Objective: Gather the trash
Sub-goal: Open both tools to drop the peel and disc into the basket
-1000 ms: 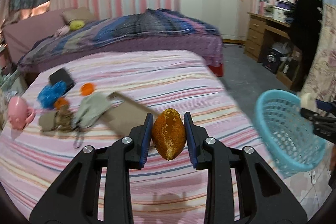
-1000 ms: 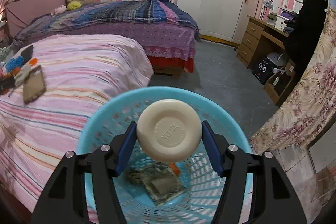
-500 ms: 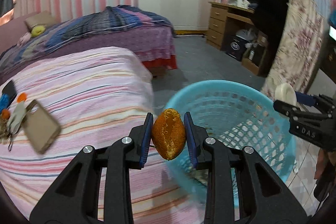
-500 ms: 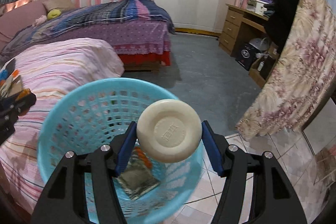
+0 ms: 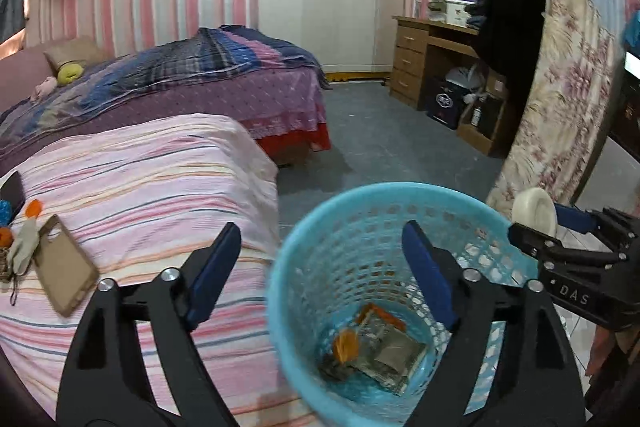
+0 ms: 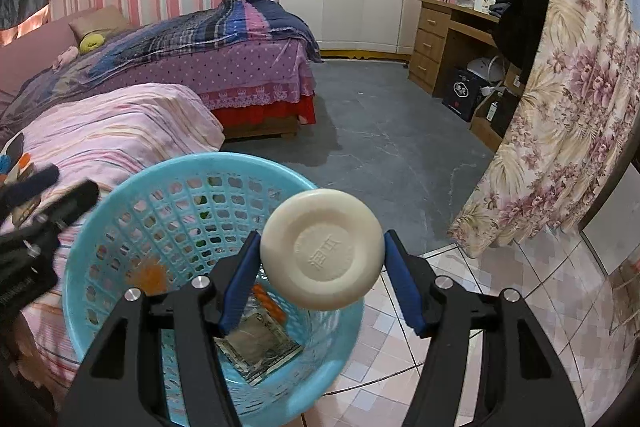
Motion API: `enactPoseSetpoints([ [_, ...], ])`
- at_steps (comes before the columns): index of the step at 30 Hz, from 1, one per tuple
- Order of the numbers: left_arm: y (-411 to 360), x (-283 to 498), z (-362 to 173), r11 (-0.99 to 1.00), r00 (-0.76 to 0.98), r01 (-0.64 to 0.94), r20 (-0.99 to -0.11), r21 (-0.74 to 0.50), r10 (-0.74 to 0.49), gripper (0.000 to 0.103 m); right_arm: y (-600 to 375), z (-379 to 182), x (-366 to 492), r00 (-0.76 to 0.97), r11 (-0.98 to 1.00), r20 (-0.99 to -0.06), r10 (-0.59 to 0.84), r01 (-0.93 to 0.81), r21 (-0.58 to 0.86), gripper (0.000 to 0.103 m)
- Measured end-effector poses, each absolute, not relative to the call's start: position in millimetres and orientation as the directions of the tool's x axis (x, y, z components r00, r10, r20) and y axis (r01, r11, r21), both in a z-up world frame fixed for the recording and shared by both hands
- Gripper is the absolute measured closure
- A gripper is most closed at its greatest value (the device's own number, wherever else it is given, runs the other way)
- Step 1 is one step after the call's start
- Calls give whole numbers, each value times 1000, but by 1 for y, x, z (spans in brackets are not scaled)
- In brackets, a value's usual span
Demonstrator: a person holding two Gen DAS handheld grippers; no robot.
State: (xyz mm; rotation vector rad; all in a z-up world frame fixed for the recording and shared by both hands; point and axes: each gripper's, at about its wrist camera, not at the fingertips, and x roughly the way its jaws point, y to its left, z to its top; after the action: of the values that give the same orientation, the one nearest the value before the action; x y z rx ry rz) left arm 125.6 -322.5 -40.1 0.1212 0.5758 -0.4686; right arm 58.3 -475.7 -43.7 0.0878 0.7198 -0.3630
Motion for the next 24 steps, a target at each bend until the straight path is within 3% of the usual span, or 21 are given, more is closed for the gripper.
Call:
enactPoseSetpoints([
  [9,-260,145,-29,940,790,341,-541,-4,-289,9,-454,-38,67,716,944,-641,-277,327,-43,40],
  [12,-242,146,-25,950,805,313,-532,7,-262,7,-445,-35,69,732,941,-616,-292,335,-48,24],
  [15,-227,145,-21,955,813,298,-526,9,-249,6,-436,-33,73,738,937,-603,-304,344,-51,17],
  [24,-164,146,-11,973,834,226,-526,44,-170,6,-415,-21,87,756,944,-598,-266,330,-3,16],
])
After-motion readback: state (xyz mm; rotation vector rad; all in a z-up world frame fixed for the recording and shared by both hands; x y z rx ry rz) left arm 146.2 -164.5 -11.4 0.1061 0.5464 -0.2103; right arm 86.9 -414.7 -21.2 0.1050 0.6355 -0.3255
